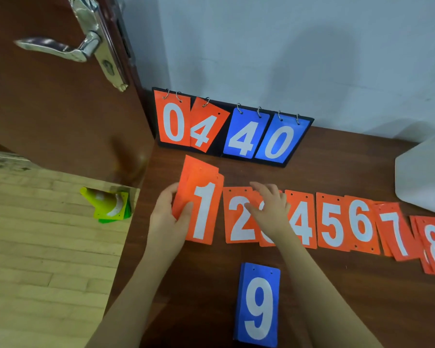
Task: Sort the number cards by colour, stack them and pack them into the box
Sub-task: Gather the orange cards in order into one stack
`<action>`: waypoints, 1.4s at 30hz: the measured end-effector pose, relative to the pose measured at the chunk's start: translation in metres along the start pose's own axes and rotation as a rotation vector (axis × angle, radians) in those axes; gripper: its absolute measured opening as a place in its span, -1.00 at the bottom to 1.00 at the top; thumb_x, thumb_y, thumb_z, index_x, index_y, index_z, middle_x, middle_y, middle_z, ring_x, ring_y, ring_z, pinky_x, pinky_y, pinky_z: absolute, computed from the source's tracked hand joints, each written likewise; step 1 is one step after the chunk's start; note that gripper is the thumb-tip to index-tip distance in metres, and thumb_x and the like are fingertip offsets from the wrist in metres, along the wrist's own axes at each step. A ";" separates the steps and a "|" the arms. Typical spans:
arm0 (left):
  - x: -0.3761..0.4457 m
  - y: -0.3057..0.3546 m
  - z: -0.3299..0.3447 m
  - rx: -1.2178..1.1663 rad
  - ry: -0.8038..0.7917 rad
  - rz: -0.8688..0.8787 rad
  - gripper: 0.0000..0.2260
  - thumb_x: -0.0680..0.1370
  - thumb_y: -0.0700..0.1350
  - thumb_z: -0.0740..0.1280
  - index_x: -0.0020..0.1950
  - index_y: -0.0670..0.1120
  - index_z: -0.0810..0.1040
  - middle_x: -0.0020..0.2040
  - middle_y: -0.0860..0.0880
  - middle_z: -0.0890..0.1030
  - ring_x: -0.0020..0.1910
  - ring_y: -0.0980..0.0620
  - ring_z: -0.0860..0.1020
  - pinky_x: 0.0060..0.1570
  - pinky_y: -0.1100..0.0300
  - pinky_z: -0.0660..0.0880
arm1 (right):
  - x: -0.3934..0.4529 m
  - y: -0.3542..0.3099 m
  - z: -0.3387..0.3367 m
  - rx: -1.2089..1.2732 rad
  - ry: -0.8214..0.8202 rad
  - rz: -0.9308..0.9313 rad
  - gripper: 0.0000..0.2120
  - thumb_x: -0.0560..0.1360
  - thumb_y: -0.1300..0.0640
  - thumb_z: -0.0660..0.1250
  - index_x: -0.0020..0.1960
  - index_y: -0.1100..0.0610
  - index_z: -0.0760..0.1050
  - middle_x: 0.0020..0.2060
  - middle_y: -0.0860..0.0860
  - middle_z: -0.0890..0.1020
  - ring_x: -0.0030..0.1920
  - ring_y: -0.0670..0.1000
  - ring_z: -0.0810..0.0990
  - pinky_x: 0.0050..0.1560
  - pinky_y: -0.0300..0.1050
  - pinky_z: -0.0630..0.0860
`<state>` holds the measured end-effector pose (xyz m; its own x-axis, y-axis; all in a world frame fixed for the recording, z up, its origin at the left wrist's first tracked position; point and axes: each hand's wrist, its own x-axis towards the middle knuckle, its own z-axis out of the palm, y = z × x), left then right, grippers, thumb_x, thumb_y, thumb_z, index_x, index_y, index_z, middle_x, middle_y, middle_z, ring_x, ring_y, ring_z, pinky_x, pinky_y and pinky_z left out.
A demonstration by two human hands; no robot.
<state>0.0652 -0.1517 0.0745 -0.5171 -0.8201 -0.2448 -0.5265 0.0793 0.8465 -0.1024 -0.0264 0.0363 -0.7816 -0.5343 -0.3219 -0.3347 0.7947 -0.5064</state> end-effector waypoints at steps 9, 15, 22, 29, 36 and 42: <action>0.017 -0.009 0.014 0.147 0.058 -0.069 -0.47 0.56 0.01 0.24 0.49 0.05 0.14 0.41 -0.02 0.34 0.34 -0.04 0.39 0.21 0.01 0.43 | 0.038 0.008 0.022 -0.261 -0.182 0.049 -0.38 0.37 -0.15 0.41 0.36 -0.18 0.24 0.41 0.03 0.17 0.42 0.19 0.14 0.41 0.15 0.07; 0.016 -0.011 0.018 0.131 0.097 0.007 -0.49 0.57 -0.01 0.23 0.49 0.03 0.16 0.35 -0.04 0.38 0.27 -0.01 0.44 0.10 0.15 0.43 | 0.036 0.002 0.023 -0.338 -0.114 -0.176 -0.64 0.44 -0.02 0.37 0.21 -0.10 0.41 0.33 -0.06 0.36 0.40 0.06 0.20 0.41 0.08 -0.01; 0.003 -0.010 0.007 0.172 0.245 0.229 -0.54 0.56 -0.12 0.20 0.45 -0.15 0.25 0.19 -0.17 0.45 0.09 0.14 0.40 -0.04 0.47 0.30 | -0.003 -0.035 -0.030 0.810 -0.100 -0.092 -0.47 0.45 0.22 0.41 0.30 -0.08 0.27 0.22 -0.09 0.49 0.14 -0.02 0.58 -0.01 -0.08 0.63; -0.013 0.040 0.017 -0.023 0.054 0.250 -0.53 0.54 0.06 0.12 0.45 0.08 0.19 0.16 0.14 0.38 -0.01 0.29 0.50 -0.24 0.50 0.49 | -0.034 -0.048 -0.054 0.897 -0.031 -0.124 -0.38 0.43 0.17 0.43 0.34 -0.10 0.19 0.22 -0.01 0.53 0.10 0.00 0.62 0.00 -0.04 0.64; -0.020 0.042 0.044 0.008 -0.037 0.154 -0.51 0.57 -0.02 0.22 0.47 0.08 0.17 0.17 0.08 0.40 0.10 0.11 0.50 -0.20 0.44 0.49 | -0.021 -0.013 -0.046 0.556 0.082 -0.175 -0.45 0.43 0.00 0.42 0.37 -0.07 0.30 0.15 -0.06 0.45 0.13 -0.07 0.49 0.06 -0.16 0.54; -0.025 0.024 0.046 0.092 0.081 0.063 -0.50 0.58 -0.05 0.21 0.49 0.03 0.16 0.29 -0.05 0.41 0.15 0.03 0.49 -0.14 0.29 0.51 | -0.004 0.061 -0.011 -0.191 -0.051 0.267 -0.30 0.43 -0.20 0.34 0.46 0.02 0.20 0.39 0.12 0.27 0.40 0.19 0.24 0.38 0.12 0.20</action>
<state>0.0342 -0.1030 0.0790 -0.4972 -0.8545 -0.1502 -0.5563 0.1811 0.8110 -0.1254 0.0279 0.0155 -0.8291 -0.3095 -0.4656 -0.2178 0.9458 -0.2408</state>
